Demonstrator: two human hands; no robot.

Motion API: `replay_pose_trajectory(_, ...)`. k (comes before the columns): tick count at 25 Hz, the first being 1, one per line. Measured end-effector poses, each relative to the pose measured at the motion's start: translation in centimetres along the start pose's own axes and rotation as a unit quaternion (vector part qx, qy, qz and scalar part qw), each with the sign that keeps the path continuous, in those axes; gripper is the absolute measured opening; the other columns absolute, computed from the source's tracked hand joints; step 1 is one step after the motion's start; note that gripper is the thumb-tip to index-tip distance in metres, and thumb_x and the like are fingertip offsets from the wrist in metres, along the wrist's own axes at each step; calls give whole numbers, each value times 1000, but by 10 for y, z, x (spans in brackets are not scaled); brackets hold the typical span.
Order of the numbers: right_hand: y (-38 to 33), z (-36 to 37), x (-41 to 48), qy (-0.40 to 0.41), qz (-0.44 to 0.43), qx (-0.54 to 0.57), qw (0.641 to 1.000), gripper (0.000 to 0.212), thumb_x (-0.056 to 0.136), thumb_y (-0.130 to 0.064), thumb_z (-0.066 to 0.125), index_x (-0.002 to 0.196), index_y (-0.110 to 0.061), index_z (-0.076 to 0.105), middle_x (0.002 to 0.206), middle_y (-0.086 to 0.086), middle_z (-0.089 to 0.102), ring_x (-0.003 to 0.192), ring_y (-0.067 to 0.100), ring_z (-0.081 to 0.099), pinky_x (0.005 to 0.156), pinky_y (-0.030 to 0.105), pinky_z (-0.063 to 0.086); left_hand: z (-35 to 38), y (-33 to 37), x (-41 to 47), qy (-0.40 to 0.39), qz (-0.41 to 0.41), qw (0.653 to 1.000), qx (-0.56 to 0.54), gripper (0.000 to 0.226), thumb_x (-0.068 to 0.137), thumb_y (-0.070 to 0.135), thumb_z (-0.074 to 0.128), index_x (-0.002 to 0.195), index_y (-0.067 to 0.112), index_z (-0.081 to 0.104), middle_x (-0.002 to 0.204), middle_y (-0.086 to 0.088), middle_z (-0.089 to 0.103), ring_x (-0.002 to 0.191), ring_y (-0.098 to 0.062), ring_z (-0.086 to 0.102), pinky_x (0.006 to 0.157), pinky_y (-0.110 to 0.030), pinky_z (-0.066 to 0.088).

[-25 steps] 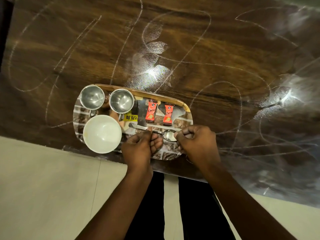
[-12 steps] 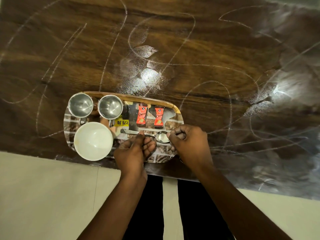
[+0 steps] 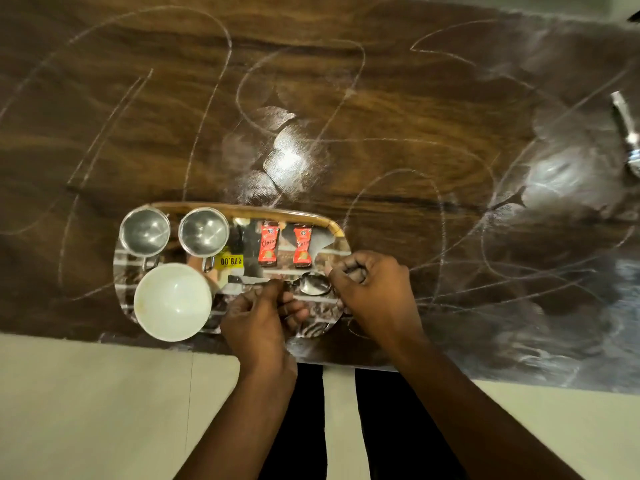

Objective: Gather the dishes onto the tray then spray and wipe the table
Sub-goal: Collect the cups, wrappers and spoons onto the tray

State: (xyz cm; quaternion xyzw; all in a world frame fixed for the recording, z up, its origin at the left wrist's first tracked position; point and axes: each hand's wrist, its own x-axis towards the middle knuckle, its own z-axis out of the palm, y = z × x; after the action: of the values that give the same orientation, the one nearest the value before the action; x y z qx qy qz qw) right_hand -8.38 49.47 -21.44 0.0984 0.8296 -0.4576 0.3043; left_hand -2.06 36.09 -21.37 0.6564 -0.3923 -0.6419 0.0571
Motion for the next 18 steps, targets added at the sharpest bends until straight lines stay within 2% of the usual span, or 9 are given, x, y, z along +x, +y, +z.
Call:
replay_pose_trajectory(2,-4,-18,-1,7,-13,14,1000,15,98,-27,76,85,-20,78,62,-10,75,55,4,71,56,26,58,14,4,-13,-29,44,998,26,17,95,10,78,83,8,65,63,-10,70,46,-17,66,42,-25,55)
replay_pose_trajectory(3,-4,-30,1,12,-14,27,999,17,99,-29,76,85,-20,78,64,-9,76,57,5,72,57,28,59,26,7,-20,-47,68,996,40,14,95,9,77,87,8,66,65,-9,71,48,-17,66,43,-25,55)
replay_pose_trajectory(6,5,-81,12,45,5,87,995,27,99,-41,75,84,-18,77,73,3,77,68,27,76,64,50,65,82,14,-43,-143,98,983,53,8,95,6,75,96,8,68,75,-11,74,56,-17,70,51,-26,60)
replay_pose_trajectory(8,17,-120,22,67,10,120,991,30,99,-43,74,85,-16,77,75,5,78,75,33,76,68,56,64,127,15,-56,-202,98,972,72,9,96,7,75,101,10,69,84,-9,75,69,-17,73,61,-26,63)
replay_pose_trajectory(11,40,-187,35,114,27,177,977,26,99,-39,75,87,-16,78,77,4,80,77,28,79,66,46,67,200,6,-79,-271,111,949,118,13,96,8,75,105,12,68,90,-4,73,82,-18,71,68,-24,62)
replay_pose_trajectory(14,71,-252,52,158,62,249,953,16,99,-32,77,89,-20,77,80,4,81,75,19,80,64,33,64,266,-13,-104,-304,126,933,148,14,96,7,74,99,18,66,95,-2,74,91,-20,68,72,-24,61)
replay_pose_trajectory(18,109,-319,78,233,85,323,913,13,98,-25,79,99,-14,74,82,5,80,75,17,81,65,30,64,330,-44,-128,-320,132,919,187,13,95,10,75,106,16,71,107,-5,75,98,-22,68,77,-28,62)
